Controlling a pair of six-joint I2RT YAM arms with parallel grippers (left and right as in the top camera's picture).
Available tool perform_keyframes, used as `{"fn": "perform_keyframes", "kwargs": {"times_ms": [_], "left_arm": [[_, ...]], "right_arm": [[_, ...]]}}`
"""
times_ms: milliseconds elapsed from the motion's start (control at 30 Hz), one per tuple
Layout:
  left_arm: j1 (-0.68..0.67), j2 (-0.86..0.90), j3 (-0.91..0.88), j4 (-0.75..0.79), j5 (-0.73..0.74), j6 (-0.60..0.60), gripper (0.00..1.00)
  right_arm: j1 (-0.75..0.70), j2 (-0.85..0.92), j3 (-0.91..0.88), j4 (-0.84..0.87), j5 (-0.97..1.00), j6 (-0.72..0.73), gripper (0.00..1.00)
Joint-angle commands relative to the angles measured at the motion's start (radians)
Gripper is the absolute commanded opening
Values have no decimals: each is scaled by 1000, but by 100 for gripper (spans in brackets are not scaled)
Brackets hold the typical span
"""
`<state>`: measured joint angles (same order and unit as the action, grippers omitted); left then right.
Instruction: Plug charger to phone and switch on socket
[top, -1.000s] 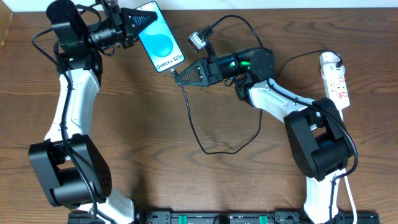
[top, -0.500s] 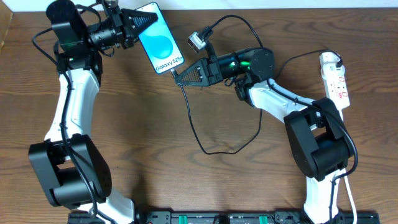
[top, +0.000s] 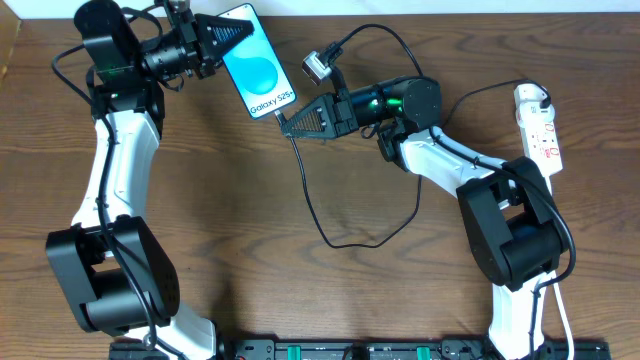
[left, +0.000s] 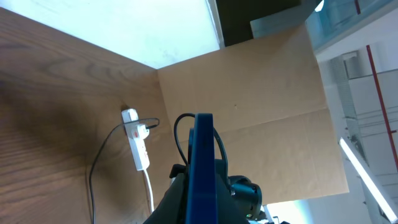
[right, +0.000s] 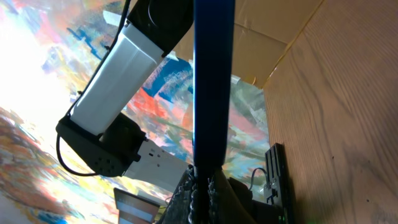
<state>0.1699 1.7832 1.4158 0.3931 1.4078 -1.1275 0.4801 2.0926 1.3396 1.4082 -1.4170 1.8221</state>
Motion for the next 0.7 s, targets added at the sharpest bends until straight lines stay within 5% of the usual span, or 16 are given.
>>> {"fn": "perform_keyframes", "kwargs": {"times_ms": [0, 667], "left_arm": [[3, -21, 15, 9, -6, -39, 7], [1, -21, 15, 9, 6, -26, 7]], "right_arm": [[3, 8, 1, 4, 23, -21, 1], [3, 8, 1, -14, 61, -20, 1]]}}
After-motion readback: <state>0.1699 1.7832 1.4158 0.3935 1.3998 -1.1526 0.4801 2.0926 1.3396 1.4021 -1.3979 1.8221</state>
